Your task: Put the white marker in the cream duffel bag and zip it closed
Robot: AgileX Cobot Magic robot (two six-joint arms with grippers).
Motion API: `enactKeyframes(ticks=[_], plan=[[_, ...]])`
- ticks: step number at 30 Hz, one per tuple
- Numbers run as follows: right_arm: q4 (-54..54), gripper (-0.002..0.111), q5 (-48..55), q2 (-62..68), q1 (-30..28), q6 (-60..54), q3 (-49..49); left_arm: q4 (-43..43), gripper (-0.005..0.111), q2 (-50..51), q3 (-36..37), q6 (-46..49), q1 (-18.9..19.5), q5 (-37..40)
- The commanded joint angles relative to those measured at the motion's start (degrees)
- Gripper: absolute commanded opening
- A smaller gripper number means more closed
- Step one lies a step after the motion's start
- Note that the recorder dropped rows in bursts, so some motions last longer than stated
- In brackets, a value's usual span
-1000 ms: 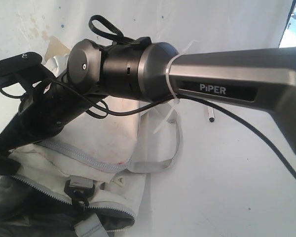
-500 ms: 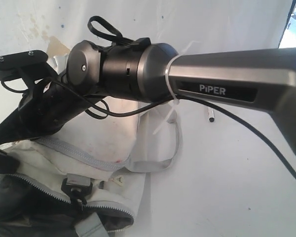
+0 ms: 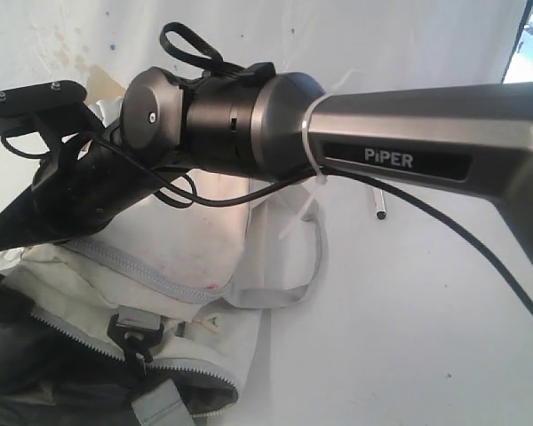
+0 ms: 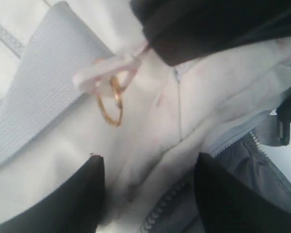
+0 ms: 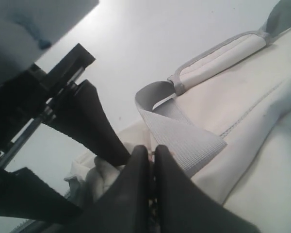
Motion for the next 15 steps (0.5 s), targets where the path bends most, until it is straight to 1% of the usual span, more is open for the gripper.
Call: enactKeyframes(ticks=[1,2,4,5,6,7,8,10,12,15], plan=[[-0.78,0.000,-2.59,-2.19,-0.69,0.17,-0.03,1.31,0.061,-0.16,0.22,-1.72,-0.25,-1.74],[-0.78,0.000,-2.85,-2.46,-0.69,0.17,-0.03,1.19,0.061,-0.16,0.22,-1.72,-0.25,-1.74],[-0.78,0.000,-3.28,-2.59,-0.69,0.17,-0.03,1.18,0.055,-0.16,0.22,-1.72,-0.25,-1.74],[-0.78,0.000,-3.28,-2.59,-0.69,0.17,-0.03,1.09,0.040,-0.16,0.22,-1.59,-0.25,-0.90],[-0.78,0.000,-3.03,-2.59,-0.69,0.17,-0.03,1.09,0.029,-0.16,0.22,-1.01,-0.25,-0.23],[-0.78,0.000,-2.39,-2.59,-0.69,0.17,-0.03,1.23,0.004,-0.16,0.22,-0.26,-0.25,0.71],[-0.89,0.000,-1.92,-2.59,-0.69,0.17,-0.03,1.29,0.001,-0.16,0.22,0.05,-0.25,1.20],[-1.97,0.000,-0.59,-2.59,-0.79,0.44,-0.03,1.29,0.000,-0.16,0.22,-0.06,-0.25,2.65],[-3.38,0.000,0.73,-2.59,-1.85,6.50,-0.03,0.65,0.000,-0.16,0.22,-1.10,-0.25,2.90],[-4.52,0.000,3.05,-3.61,-2.88,8.88,-0.03,0.43,0.000,-0.16,0.22,-1.61,-0.25,3.96]])
